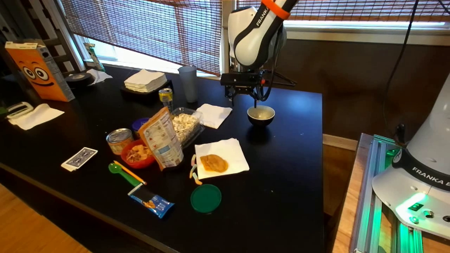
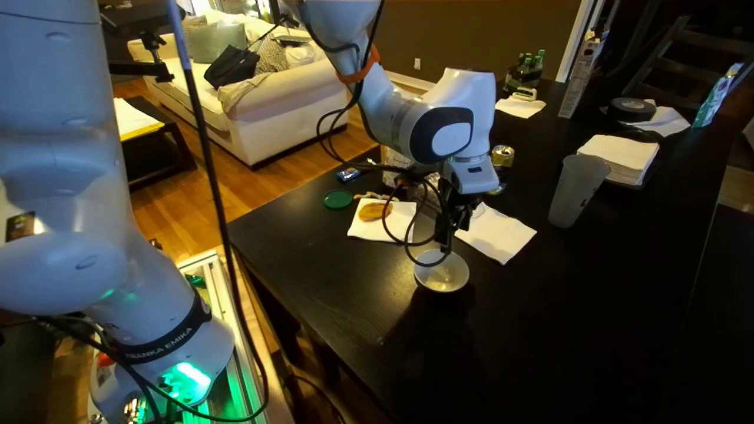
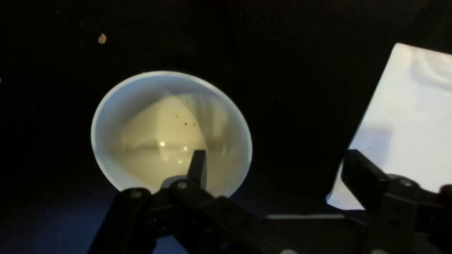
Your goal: Move the black bowl to the right then push the clear container forwards.
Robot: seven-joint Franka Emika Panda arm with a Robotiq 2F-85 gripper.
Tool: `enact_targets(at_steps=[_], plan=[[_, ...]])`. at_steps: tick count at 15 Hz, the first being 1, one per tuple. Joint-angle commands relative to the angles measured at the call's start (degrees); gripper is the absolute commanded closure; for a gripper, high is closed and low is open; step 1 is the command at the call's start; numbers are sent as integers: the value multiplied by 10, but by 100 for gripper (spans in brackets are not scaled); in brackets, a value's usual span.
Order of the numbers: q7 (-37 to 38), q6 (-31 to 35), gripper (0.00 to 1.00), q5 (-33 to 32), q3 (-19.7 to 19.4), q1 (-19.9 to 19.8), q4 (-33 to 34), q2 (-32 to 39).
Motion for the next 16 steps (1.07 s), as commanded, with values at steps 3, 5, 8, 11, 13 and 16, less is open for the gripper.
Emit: enact_targets(at_steps=[3,5,8,11,13,16], plan=[[26,0,37,-17,-15,21,26,45],[27,0,53,-17,-19,25,28,51],[30,-7,73,-21,-28,33,26,44],[33,-19,95,-27,-38,39,24,36],[30,-26,100,-23,-38,36,26,37],[27,-37,98,-18,-37,31,28,36]])
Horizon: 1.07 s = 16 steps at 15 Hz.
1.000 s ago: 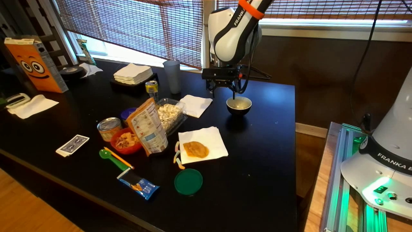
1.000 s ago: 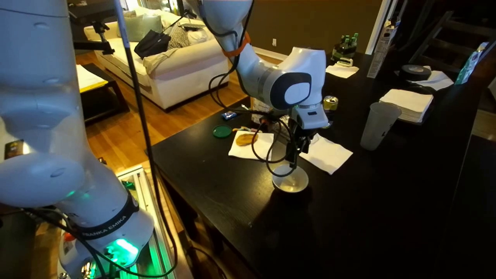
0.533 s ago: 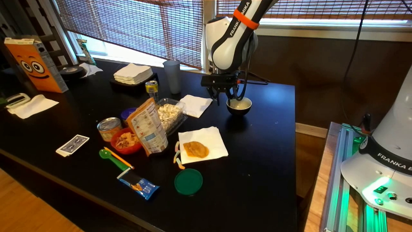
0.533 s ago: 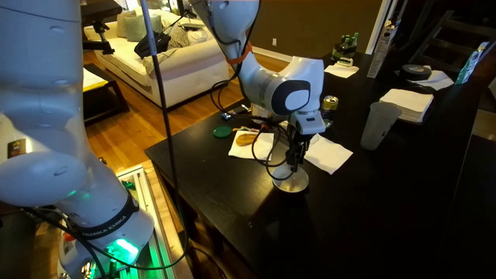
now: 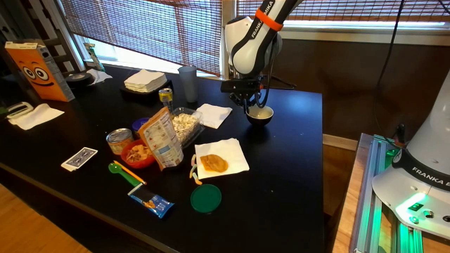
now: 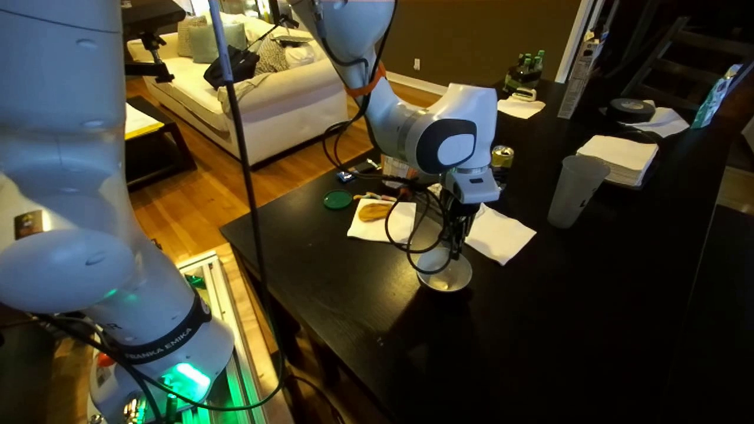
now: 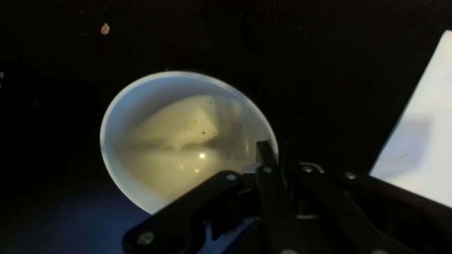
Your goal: Move the black bowl to the right then push the clear container forwards.
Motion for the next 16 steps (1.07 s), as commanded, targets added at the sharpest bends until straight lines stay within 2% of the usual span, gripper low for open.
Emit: enact_targets(at_steps=[1,8,16], plan=[[13,-25,99,-10,-7,-1,6,-9],[-2,-33,98,-16,-30,-25,53,5],[-19,-32,98,-62,-38,-23,103,66]])
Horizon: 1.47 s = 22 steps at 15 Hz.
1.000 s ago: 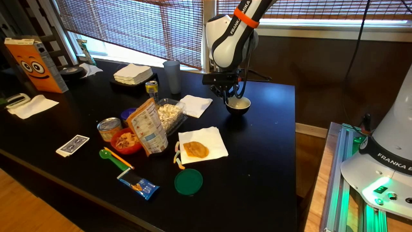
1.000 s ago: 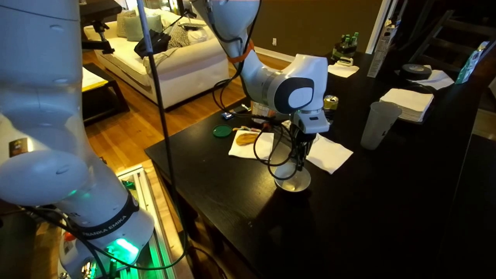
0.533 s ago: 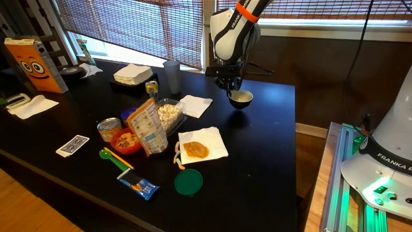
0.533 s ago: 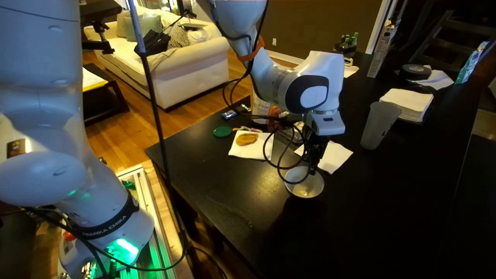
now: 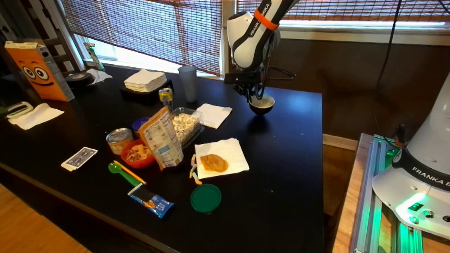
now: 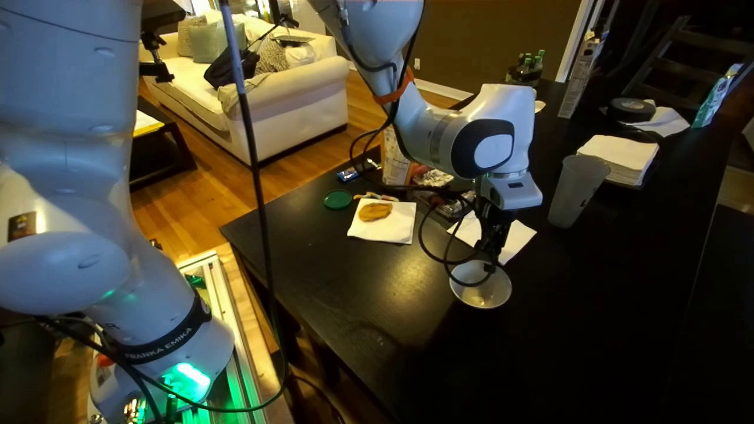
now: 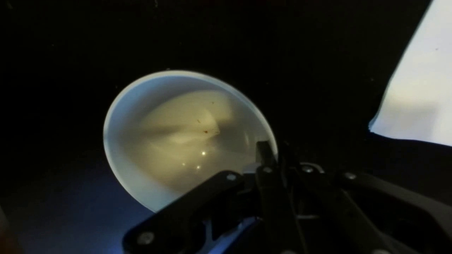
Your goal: Move the black bowl to the right then push the clear container forwards.
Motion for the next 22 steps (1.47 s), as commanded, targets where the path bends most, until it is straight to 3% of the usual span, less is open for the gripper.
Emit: enact_targets(at_steps=[1,4,5,6,10,15,19,22], plan=[[-11,-12,98,-28,-8,2,34,32],[-19,-11,98,-33,-13,4,41,41],[-21,-12,68,-34,-14,4,44,42],[-22,-13,67,-36,-17,5,44,41],[-29,-24,40,-54,-26,16,23,9],[-94,-14,5,-144,-16,47,-70,-122],[-135,-3,0,-180,43,51,-113,-201],[-213,34,0,-112,105,34,-121,-215]])
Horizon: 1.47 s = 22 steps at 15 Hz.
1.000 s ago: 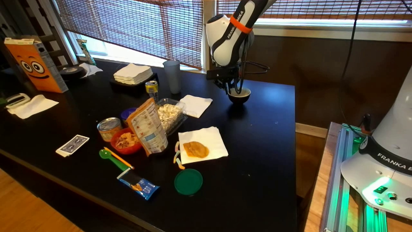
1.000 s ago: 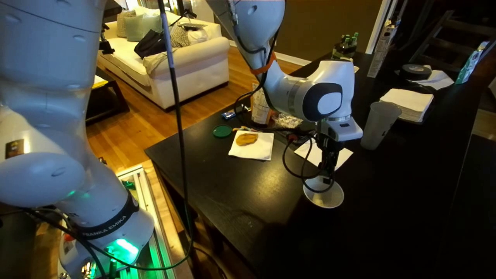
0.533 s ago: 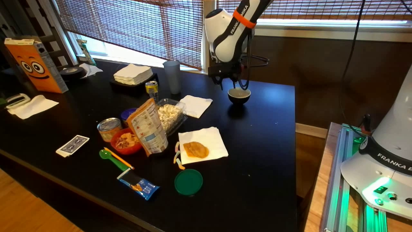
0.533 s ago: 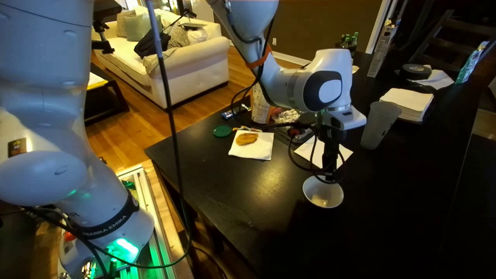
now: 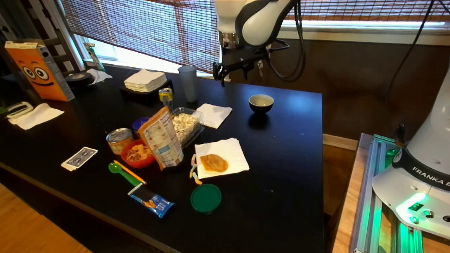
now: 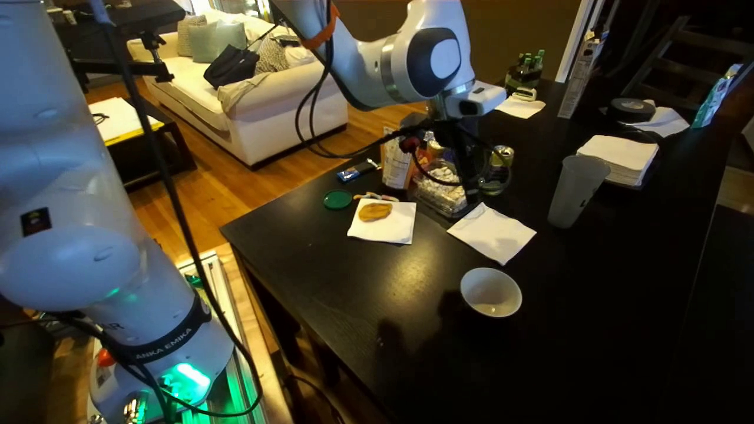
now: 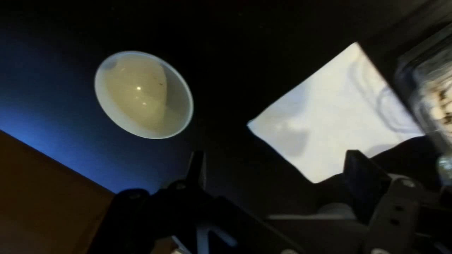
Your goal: Move the black bowl to the right then push the clear container forwards.
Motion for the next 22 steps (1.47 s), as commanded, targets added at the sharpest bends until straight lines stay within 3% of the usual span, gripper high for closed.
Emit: enact_targets(at_steps=[1,2,3,5,8,9,16,19,22], plan=[[-102,49,0,76,63,-24,-28,-26],[-145,60,0,122,79,-30,-18,-13],[-77,32,0,66,67,-22,-12,-16],[-117,42,0,102,79,-23,-13,-13],[-128,45,0,105,79,-27,-13,-12],[-179,62,0,168,94,-35,-4,0],[-459,65,0,374,163,-61,107,98],[-543,75,0,396,178,-80,153,150],[-579,71,0,391,178,-98,187,189]])
